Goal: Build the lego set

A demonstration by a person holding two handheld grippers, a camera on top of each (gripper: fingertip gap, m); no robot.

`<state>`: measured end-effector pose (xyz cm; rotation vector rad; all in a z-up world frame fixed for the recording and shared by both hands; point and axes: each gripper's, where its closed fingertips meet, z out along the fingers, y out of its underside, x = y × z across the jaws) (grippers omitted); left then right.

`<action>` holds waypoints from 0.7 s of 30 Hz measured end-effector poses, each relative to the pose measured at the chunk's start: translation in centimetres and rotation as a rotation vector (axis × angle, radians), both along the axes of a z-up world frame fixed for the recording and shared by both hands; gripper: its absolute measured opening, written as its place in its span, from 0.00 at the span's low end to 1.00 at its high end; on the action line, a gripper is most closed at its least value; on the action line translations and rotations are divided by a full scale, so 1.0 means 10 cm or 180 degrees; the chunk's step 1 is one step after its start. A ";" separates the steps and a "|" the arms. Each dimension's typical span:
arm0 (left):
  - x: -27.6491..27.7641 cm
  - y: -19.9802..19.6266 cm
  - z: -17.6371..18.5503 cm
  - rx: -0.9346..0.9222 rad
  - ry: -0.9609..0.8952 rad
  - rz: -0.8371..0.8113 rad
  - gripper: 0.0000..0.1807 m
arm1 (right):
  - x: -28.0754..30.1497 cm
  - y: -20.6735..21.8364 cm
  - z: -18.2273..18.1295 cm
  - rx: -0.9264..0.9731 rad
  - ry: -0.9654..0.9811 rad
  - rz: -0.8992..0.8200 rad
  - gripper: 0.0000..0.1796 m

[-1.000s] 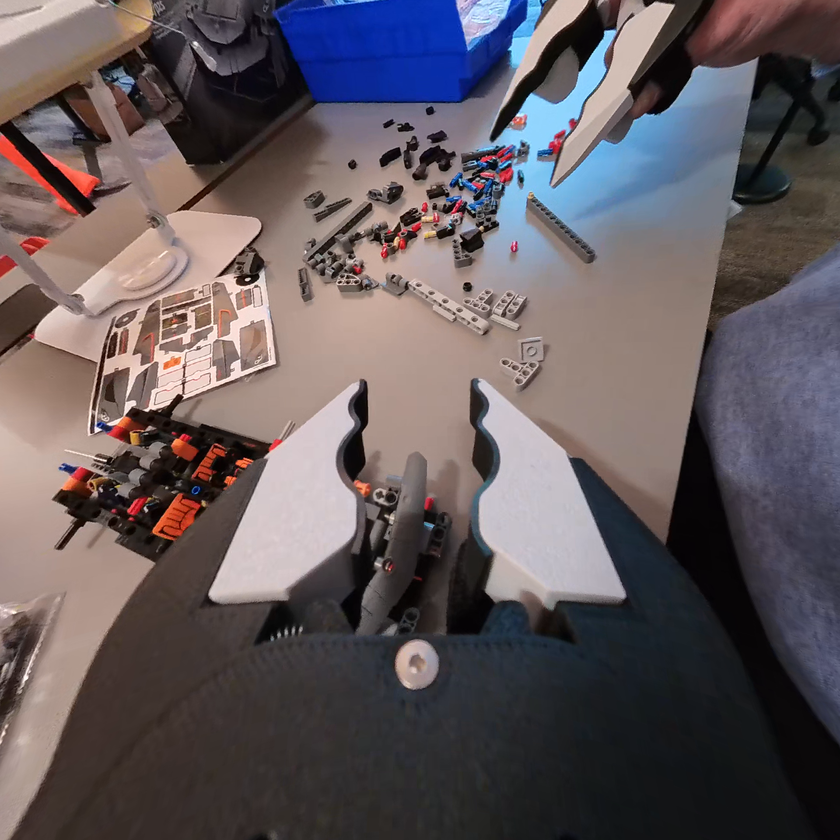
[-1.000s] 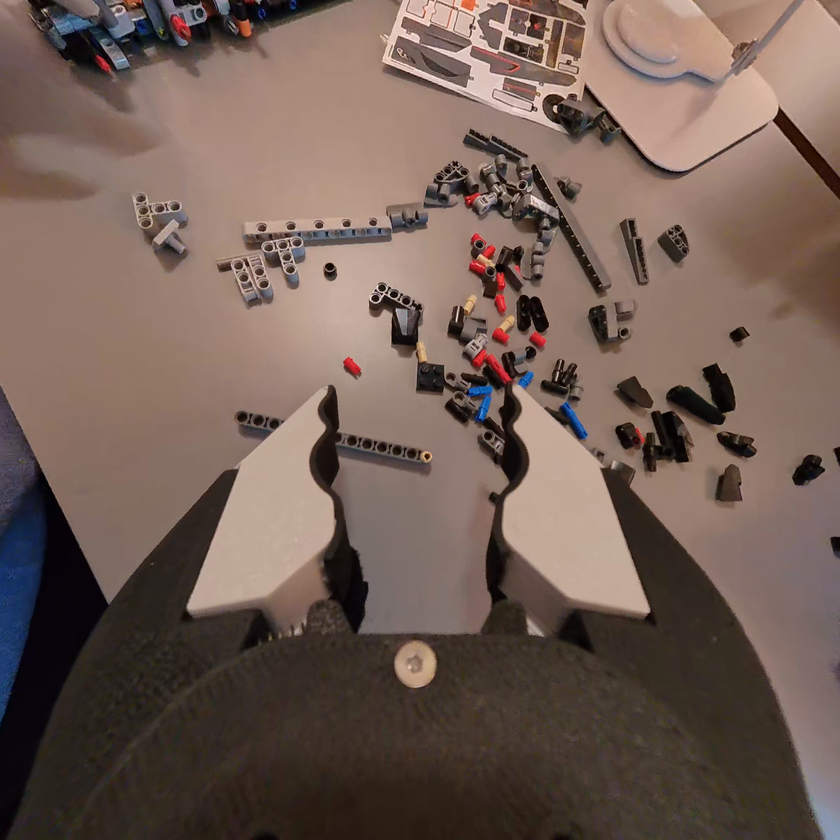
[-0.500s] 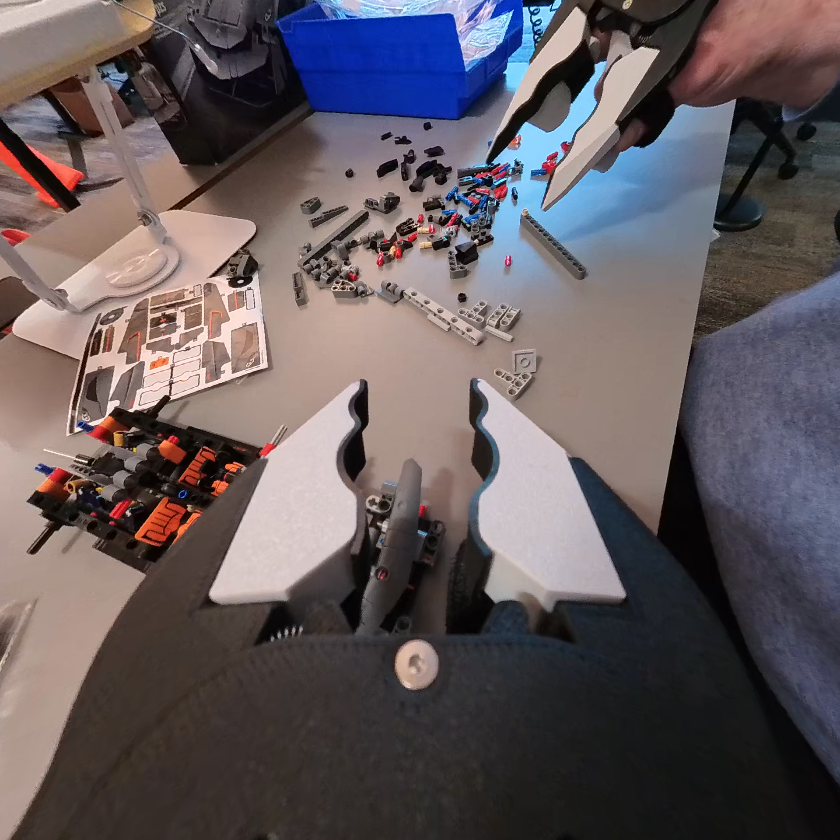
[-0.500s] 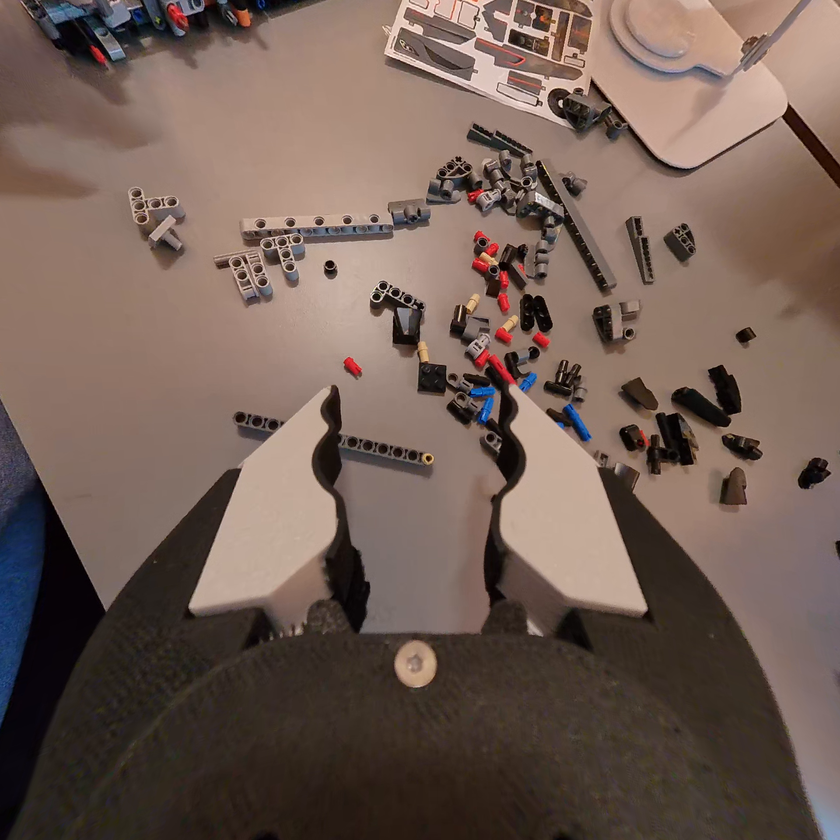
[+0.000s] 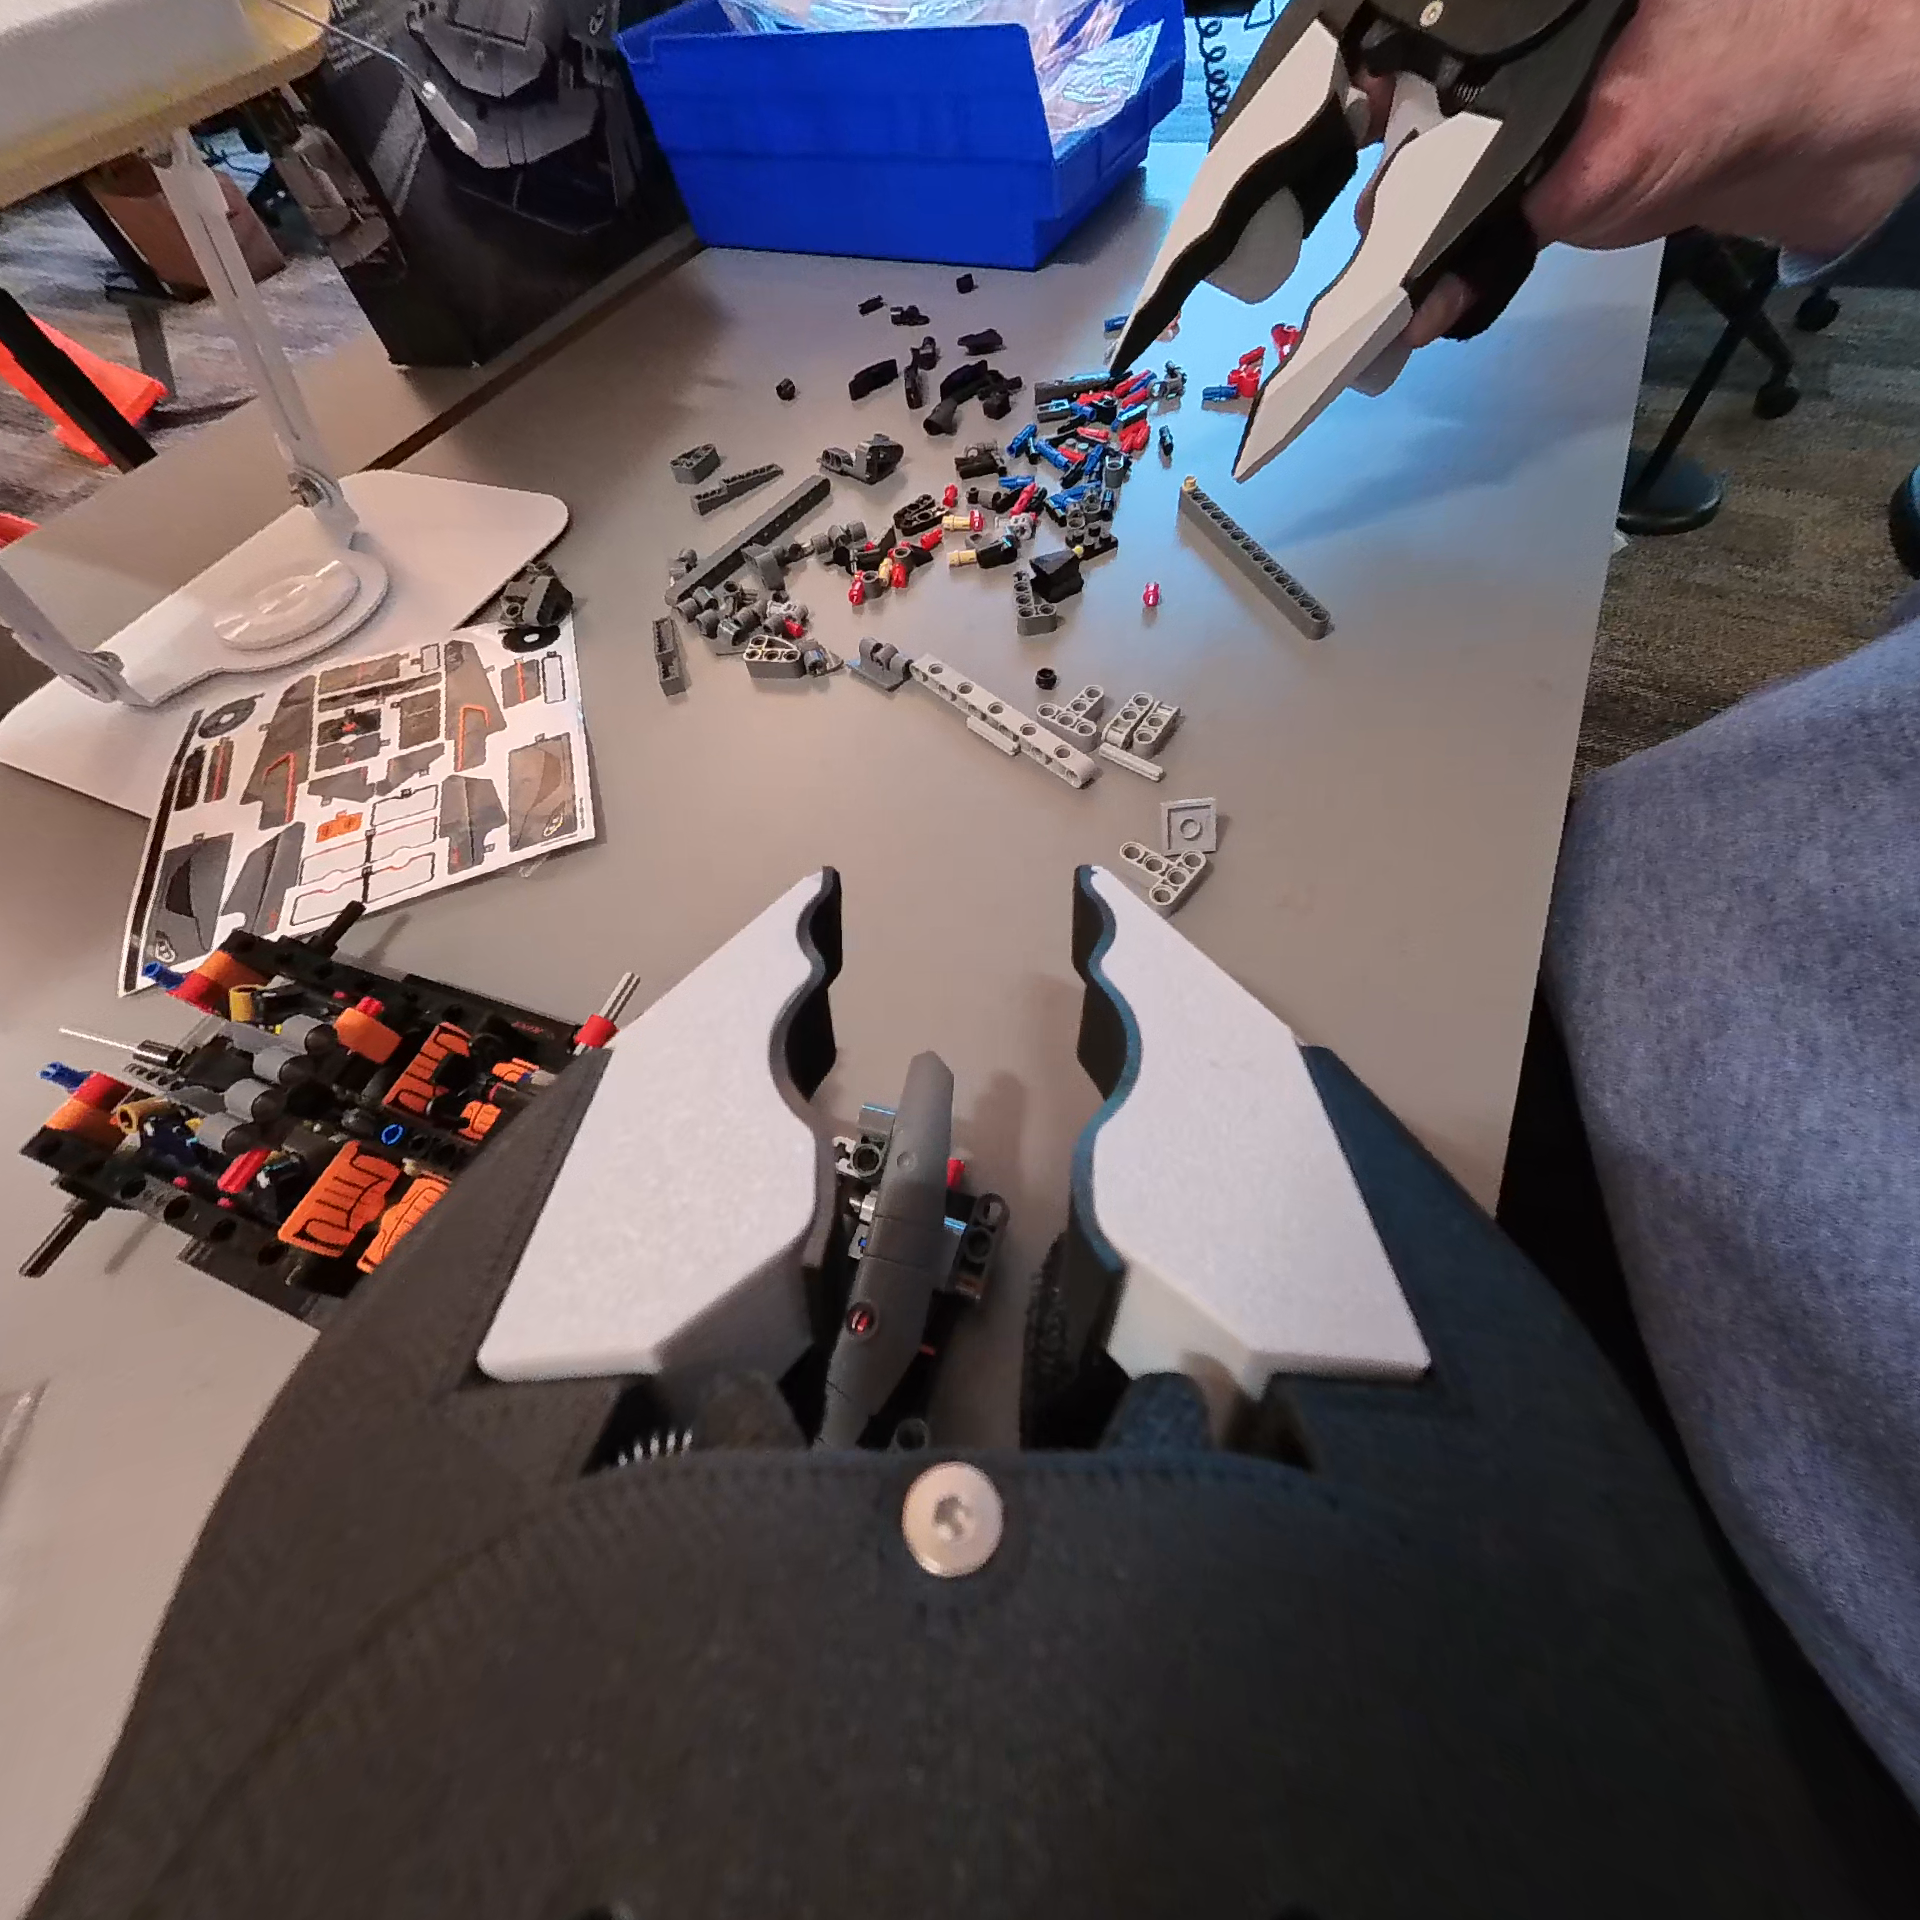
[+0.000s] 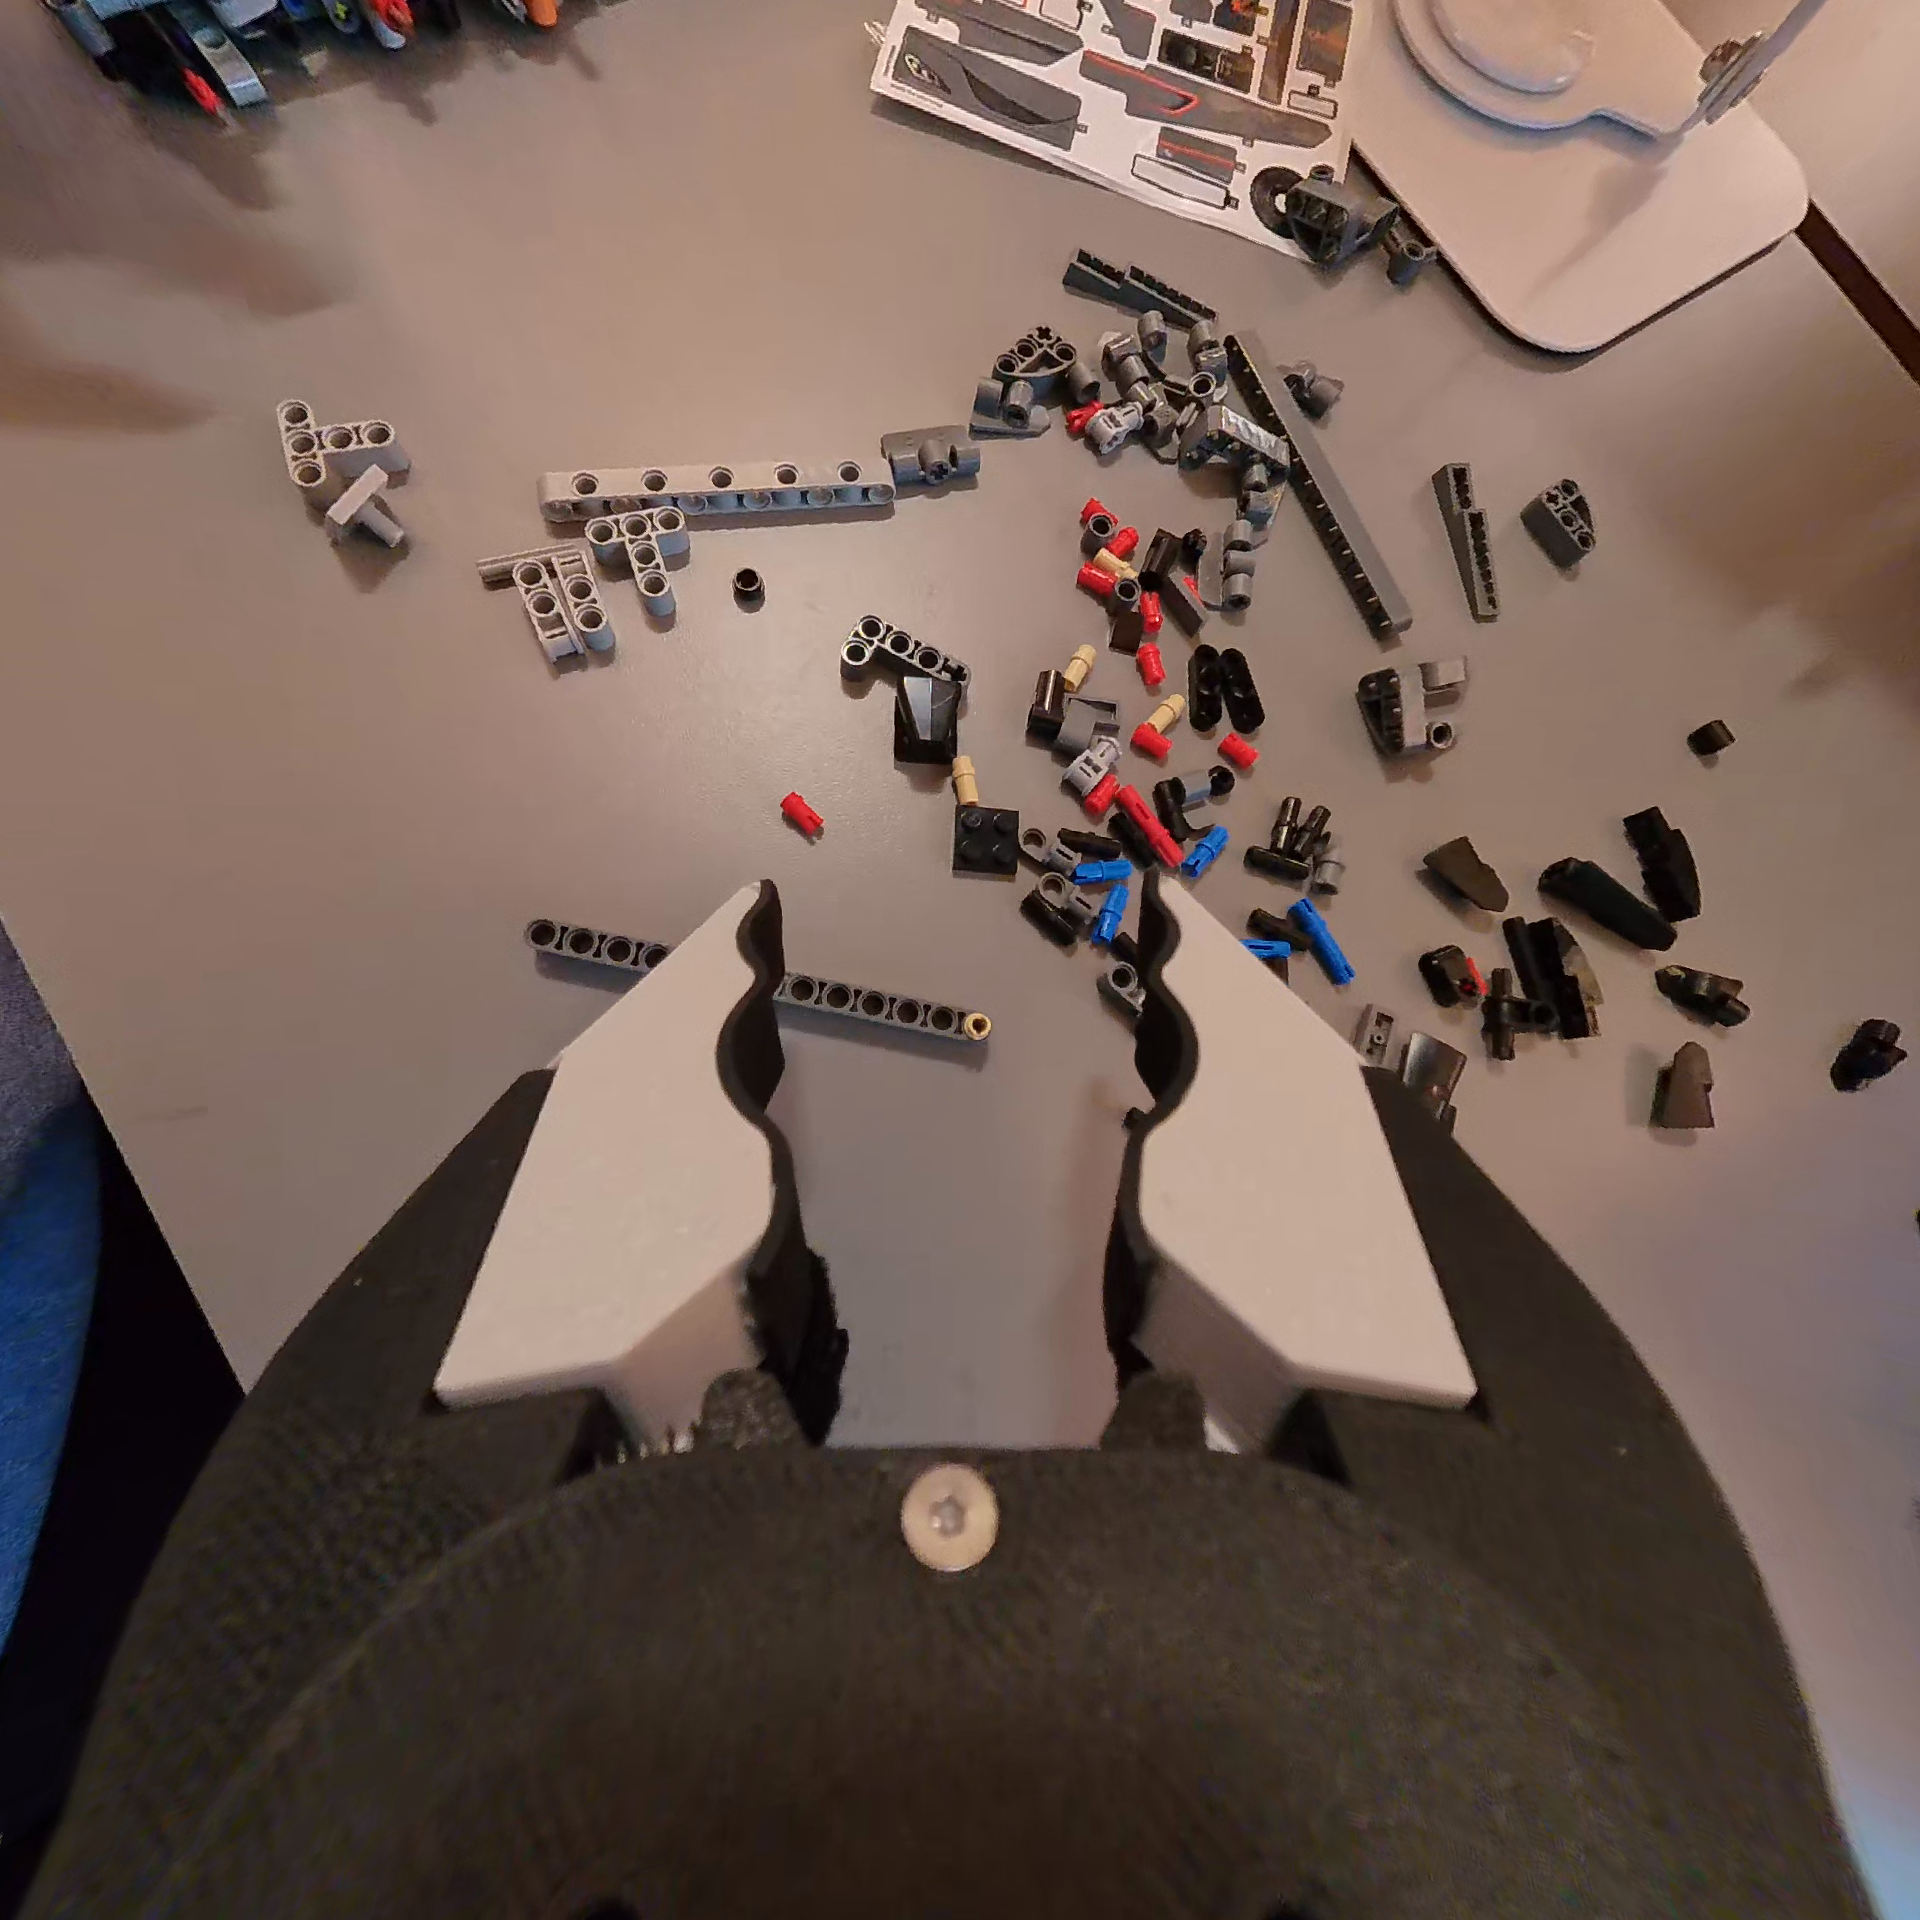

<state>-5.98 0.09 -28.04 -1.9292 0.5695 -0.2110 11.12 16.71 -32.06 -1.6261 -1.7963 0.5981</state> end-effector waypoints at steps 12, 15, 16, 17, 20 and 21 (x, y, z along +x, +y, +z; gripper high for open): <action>0.02 0.00 0.00 -0.0002 -0.0009 -0.0024 0.23 | 0.03 0.01 0.02 0.0033 0.0000 -0.0027 0.36; 0.05 0.01 0.01 0.0007 -0.0015 -0.0049 0.23 | 0.06 0.03 0.04 0.0045 0.0009 -0.0061 0.34; 0.06 0.01 0.01 0.0009 -0.0019 -0.0063 0.23 | 0.08 0.06 0.05 0.0065 -0.0002 -0.0100 0.34; 0.08 0.01 0.01 0.0010 -0.0022 -0.0078 0.23 | 0.11 0.09 0.06 0.0083 -0.0010 -0.0144 0.33; 0.12 0.01 0.00 0.0003 -0.0031 -0.0110 0.23 | 0.21 0.17 0.15 0.0091 0.0065 -0.0246 0.31; 0.12 0.01 -0.01 -0.0003 -0.0043 -0.0115 0.23 | 0.25 0.21 0.17 0.0093 0.0074 -0.0306 0.31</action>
